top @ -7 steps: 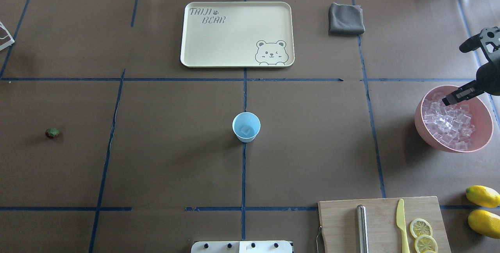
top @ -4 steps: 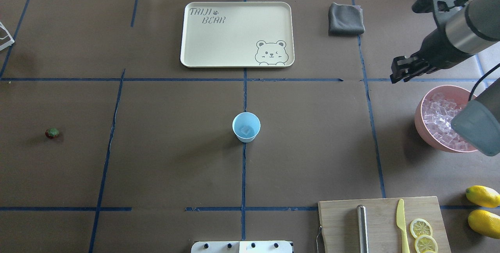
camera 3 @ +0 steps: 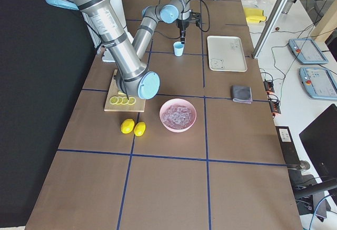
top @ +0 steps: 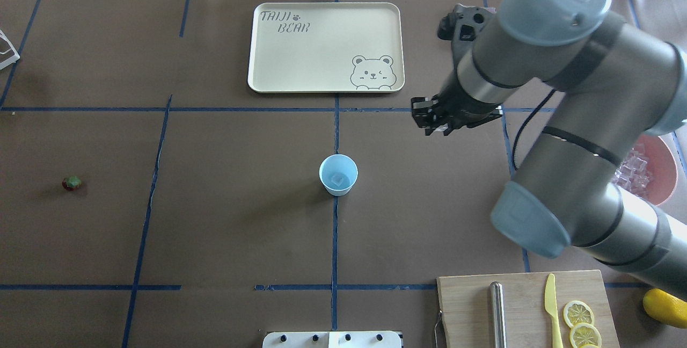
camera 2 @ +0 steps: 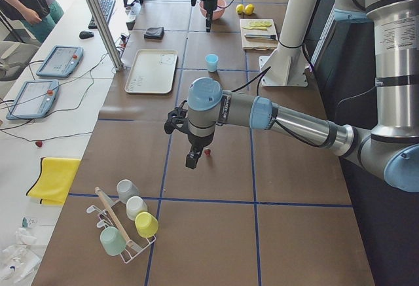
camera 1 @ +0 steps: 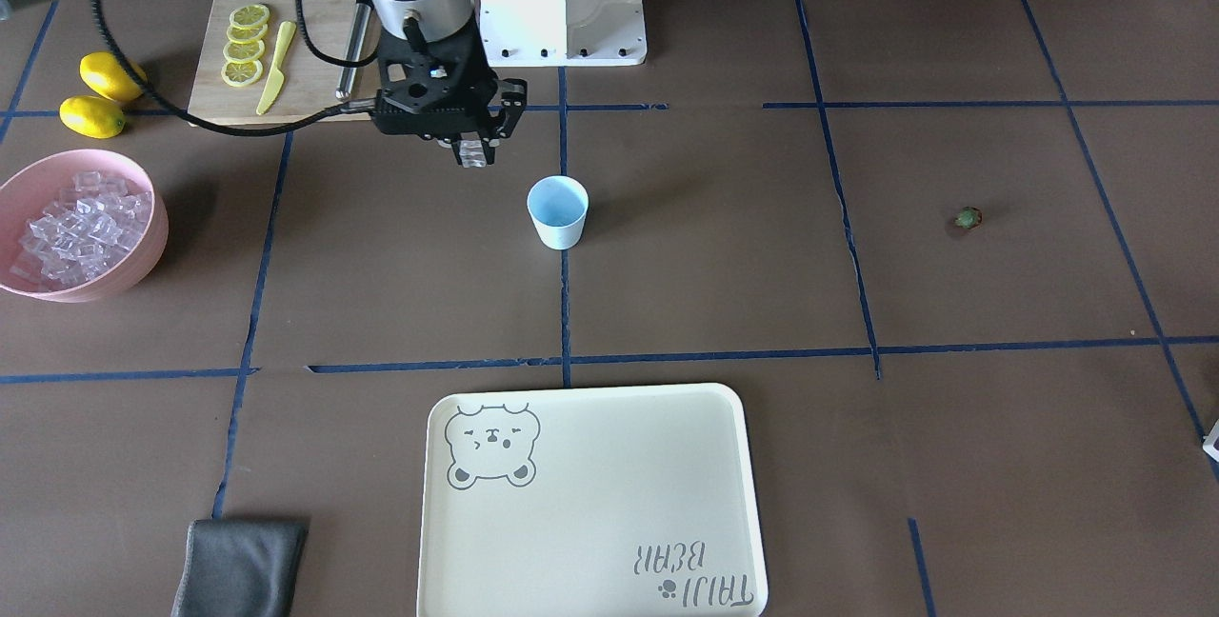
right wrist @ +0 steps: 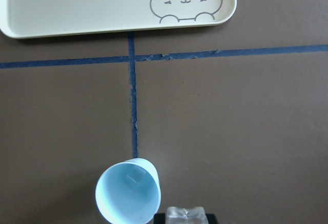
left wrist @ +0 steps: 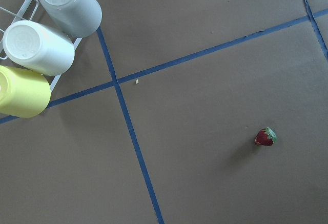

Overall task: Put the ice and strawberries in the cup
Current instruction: 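Carry the ice cube with the right gripper over the cup, then open the right gripper to drop the ice cube into the cup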

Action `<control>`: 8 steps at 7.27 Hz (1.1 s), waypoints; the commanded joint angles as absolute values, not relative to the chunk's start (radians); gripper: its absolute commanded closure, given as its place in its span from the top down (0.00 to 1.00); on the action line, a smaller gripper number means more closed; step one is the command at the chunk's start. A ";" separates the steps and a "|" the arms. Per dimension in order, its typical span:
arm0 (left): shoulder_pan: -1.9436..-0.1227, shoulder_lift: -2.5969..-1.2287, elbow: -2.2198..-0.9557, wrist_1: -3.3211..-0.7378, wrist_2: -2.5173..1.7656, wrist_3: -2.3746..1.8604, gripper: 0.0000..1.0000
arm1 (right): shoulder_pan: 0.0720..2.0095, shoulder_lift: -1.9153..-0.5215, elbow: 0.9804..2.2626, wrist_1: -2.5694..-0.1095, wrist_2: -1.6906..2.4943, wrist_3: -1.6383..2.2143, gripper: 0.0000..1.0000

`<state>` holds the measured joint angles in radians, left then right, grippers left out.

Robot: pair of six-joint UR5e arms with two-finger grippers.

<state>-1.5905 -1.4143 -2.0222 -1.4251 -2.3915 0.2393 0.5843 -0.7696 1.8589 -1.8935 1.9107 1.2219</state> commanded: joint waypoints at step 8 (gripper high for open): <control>-1.591 -1.414 -2.028 -1.425 -2.393 0.239 1.00 | 0.451 -0.683 1.601 -1.776 1.776 1.328 0.00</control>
<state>-1.5894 -1.4143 -2.0276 -1.4250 -2.3920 0.2393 0.4510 -0.6783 1.5970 -1.7745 1.7764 1.3337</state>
